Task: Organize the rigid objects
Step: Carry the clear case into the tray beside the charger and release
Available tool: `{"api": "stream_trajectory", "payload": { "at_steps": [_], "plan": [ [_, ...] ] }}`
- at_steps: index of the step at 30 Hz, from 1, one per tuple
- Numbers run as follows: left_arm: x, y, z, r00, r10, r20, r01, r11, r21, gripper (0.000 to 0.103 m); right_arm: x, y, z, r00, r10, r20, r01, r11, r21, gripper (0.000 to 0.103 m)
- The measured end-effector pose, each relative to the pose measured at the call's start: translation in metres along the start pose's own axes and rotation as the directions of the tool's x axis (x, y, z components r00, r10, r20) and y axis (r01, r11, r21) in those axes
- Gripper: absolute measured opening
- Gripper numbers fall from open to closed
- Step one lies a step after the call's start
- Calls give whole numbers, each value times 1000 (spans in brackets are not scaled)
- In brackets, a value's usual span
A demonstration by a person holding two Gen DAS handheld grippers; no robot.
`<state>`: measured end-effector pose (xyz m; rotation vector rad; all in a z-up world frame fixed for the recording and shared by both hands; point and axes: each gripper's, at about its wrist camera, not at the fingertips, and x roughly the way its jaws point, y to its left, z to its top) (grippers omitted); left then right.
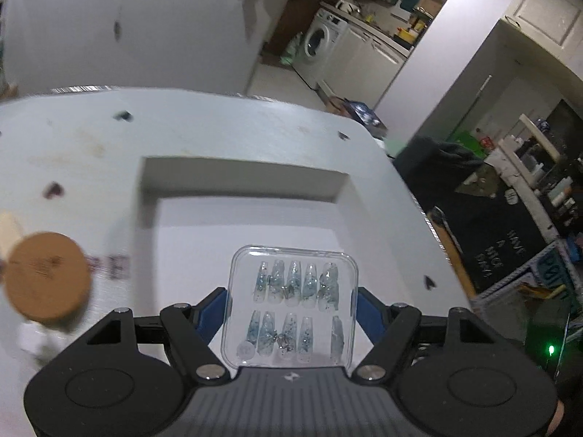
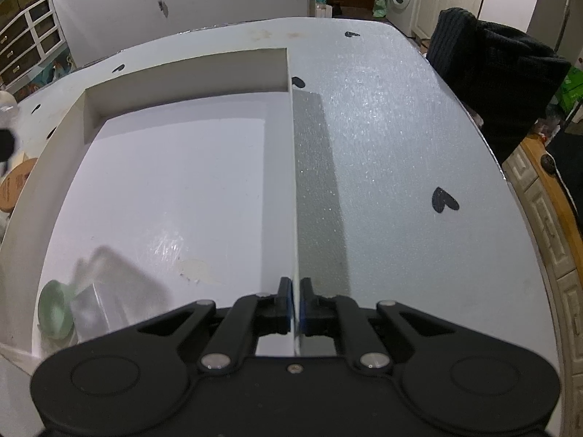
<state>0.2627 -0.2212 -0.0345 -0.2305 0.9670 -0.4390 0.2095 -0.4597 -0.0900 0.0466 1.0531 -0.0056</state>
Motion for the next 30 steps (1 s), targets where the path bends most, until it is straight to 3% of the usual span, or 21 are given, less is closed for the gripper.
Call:
{"api": "stream_trajectory", "payload": {
  "at_steps": [7, 15, 18, 24, 30],
  "plan": [
    [49, -18, -9, 989, -93, -111, 80, 990, -116, 75, -15, -6, -4, 1000, 20, 23, -21, 1000, 19, 3],
    [97, -36, -30, 957, -173, -235, 117, 964, -237, 75, -18, -11, -12, 999, 41, 27, -42, 998, 44, 3],
    [110, -38, -39, 943, -168, -289, 86, 958, -275, 75, -18, -11, -12, 999, 42, 28, -43, 998, 47, 3],
    [103, -41, -46, 947, -111, -303, 17, 955, -297, 75, -19, -12, -13, 999, 40, 29, -42, 998, 43, 3],
    [99, -38, -48, 940, -83, -331, -33, 944, -329, 78, -18, -12, -14, 999, 40, 25, -41, 998, 45, 3]
  ]
}}
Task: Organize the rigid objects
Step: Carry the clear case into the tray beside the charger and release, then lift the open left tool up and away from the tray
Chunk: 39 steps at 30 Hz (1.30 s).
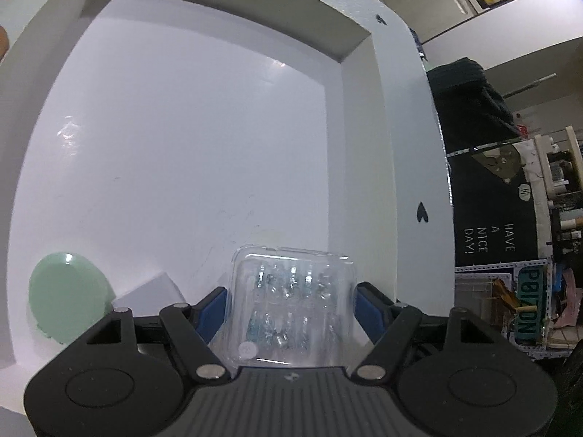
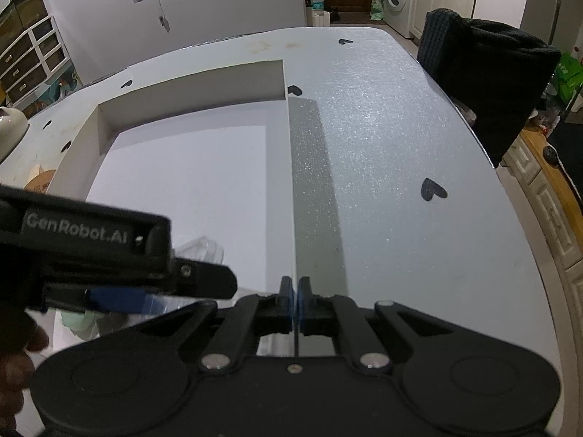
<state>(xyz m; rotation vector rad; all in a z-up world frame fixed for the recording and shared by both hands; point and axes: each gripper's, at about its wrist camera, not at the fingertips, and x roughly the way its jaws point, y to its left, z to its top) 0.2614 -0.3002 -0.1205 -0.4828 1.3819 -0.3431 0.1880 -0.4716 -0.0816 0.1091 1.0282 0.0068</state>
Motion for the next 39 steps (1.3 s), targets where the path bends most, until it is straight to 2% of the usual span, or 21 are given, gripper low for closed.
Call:
{"api": "stream_trajectory", "payload": {
  "at_steps": [3, 8, 12, 19, 26, 35, 39],
  "plan": [
    [-2, 0, 1, 1000, 17, 1, -17, 1000, -7, 88, 2, 1, -1, 1000, -5, -8, 5, 1000, -3, 3],
    [-6, 3, -1, 1000, 13, -1, -13, 1000, -14, 91, 1, 1, -3, 1000, -4, -8, 4, 1000, 0, 3],
    [-12, 1, -1, 1000, -1, 7, 1, 1000, -7, 98, 1, 2, -4, 1000, -9, -4, 9, 1000, -4, 3],
    [-30, 3, -3, 999, -23, 49, 24, 1000, -5, 101, 4, 4, -9, 1000, -21, -13, 21, 1000, -18, 3],
    [-53, 7, 0, 991, -32, 128, 30, 999, 14, 102, 8, 4, -13, 999, -22, -32, 22, 1000, -11, 3],
    [-88, 8, -1, 967, -32, 254, -1, 992, 130, 102, 8, 1, -15, 1000, -19, -24, 20, 1000, 23, 4],
    [-105, 6, -5, 942, -19, 336, -55, 977, 208, 102, 8, 0, -18, 1000, -17, -13, 17, 999, 37, 4]
  ]
}}
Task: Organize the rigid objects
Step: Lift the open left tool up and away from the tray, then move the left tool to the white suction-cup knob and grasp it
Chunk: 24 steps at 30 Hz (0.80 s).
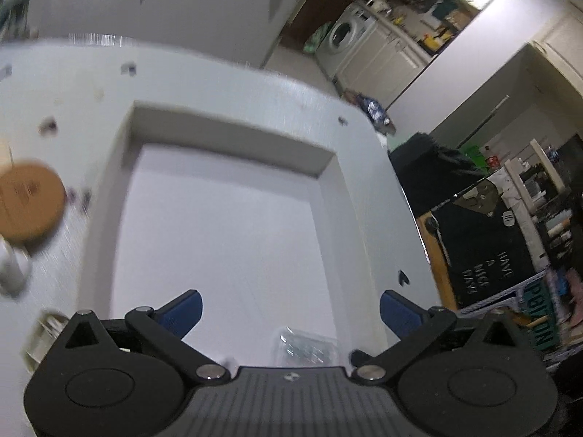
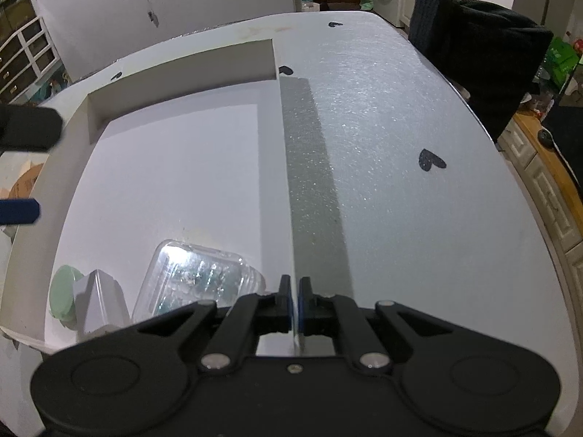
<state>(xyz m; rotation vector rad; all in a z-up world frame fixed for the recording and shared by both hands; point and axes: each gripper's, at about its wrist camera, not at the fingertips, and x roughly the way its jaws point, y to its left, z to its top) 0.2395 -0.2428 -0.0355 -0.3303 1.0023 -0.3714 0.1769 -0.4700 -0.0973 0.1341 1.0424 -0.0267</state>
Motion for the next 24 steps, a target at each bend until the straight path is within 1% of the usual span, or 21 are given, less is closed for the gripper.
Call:
{"api": "stream_trajectory", "payload": {
  "at_steps": [3, 6, 8, 12, 16, 20, 24],
  "plan": [
    [-12, -3, 0, 997, 35, 65, -41, 995, 95, 102, 0, 1, -1, 1000, -8, 1, 8, 1000, 1, 4],
    [-24, -2, -2, 991, 50, 122, -70, 984, 161, 103, -1, 1, -2, 1000, -12, 2, 12, 1000, 5, 7],
    [-33, -1, -5, 984, 69, 162, -102, 973, 207, 103, -1, 1, -2, 1000, -12, 4, 12, 1000, 4, 7],
    [-47, 8, -12, 973, 90, 213, -148, 949, 278, 103, -1, 0, -2, 1000, -1, 3, 1, 1000, 3, 7],
    [-59, 30, -19, 965, 122, 234, -186, 943, 275, 103, -1, -1, -2, 1000, 2, 2, -2, 1000, 2, 6],
    [-67, 55, -27, 959, 168, 227, -224, 943, 248, 103, -1, -2, -2, 1000, 3, 2, -3, 1000, 3, 7],
    [-76, 85, -32, 953, 200, 226, -242, 954, 175, 103, -1, -1, -2, 1000, 0, 5, 0, 1000, 2, 7]
  ]
}}
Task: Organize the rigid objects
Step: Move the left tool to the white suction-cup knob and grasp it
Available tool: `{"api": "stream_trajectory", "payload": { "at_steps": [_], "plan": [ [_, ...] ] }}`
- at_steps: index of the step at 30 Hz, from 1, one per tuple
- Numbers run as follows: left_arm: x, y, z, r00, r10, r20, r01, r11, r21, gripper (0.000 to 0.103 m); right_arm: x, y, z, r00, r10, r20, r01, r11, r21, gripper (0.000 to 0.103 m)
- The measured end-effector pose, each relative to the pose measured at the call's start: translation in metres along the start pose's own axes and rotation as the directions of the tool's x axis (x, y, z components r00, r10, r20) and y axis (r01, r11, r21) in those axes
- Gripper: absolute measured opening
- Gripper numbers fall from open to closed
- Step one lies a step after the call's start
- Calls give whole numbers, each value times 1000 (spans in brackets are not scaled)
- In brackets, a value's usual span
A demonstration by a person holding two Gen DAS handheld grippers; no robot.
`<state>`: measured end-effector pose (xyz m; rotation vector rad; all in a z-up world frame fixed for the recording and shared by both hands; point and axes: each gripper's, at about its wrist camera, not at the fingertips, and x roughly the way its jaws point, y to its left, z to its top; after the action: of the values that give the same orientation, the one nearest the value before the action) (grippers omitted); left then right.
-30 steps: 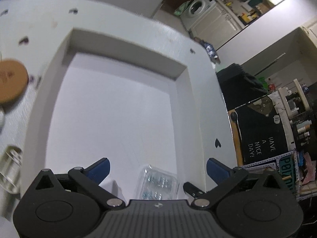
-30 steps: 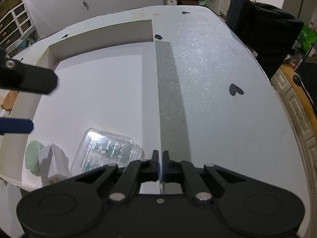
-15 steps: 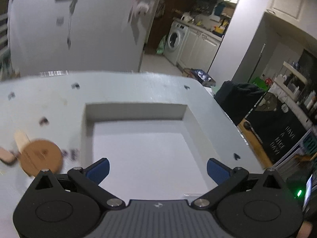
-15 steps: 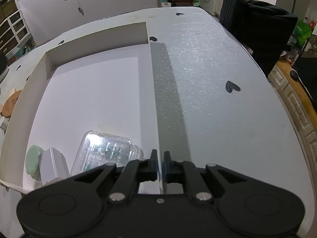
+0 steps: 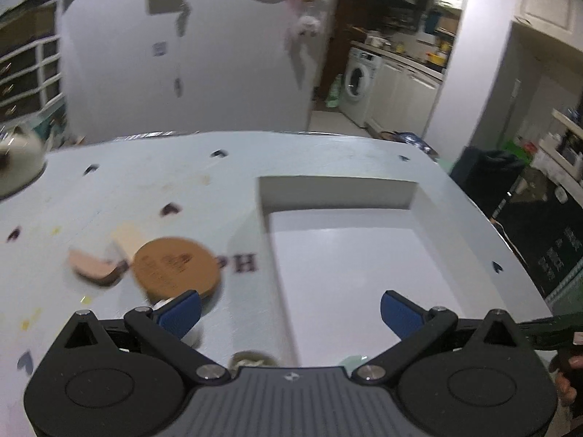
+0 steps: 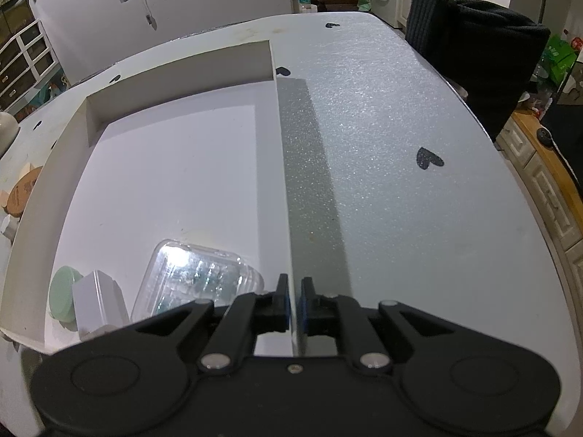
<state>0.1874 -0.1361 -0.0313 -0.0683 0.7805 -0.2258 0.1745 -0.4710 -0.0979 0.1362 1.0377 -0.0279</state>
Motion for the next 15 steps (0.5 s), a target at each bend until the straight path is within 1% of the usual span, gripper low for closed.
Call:
{"api": "stream_trajectory", "payload": {
  "at_steps": [3, 5, 7, 10, 14, 15],
  "plan": [
    [-3, 21, -6, 999, 52, 2, -52, 997, -48, 102, 0, 1, 0, 1000, -2, 2, 2, 1000, 0, 7],
    [-2, 32, -9, 996, 94, 1, -94, 993, -68, 99, 0, 1, -1, 1000, -4, 2, 4, 1000, 0, 7],
    [1, 43, -11, 991, 130, -2, -130, 988, -79, 87, 0, 1, 0, 1000, -5, 2, 5, 1000, -1, 7],
    [7, 53, -12, 987, 160, -17, -161, 983, -84, 76, -1, 3, 0, 1000, -11, 2, 11, 1000, -5, 7],
    [19, 59, -15, 983, 182, -31, -183, 981, -58, 66, -1, 5, 0, 1000, -17, 0, 17, 1000, -9, 7],
    [23, 60, -15, 983, 181, -36, -183, 982, -55, 60, -1, 5, 0, 1000, -17, 0, 17, 1000, -9, 7]
  ]
}}
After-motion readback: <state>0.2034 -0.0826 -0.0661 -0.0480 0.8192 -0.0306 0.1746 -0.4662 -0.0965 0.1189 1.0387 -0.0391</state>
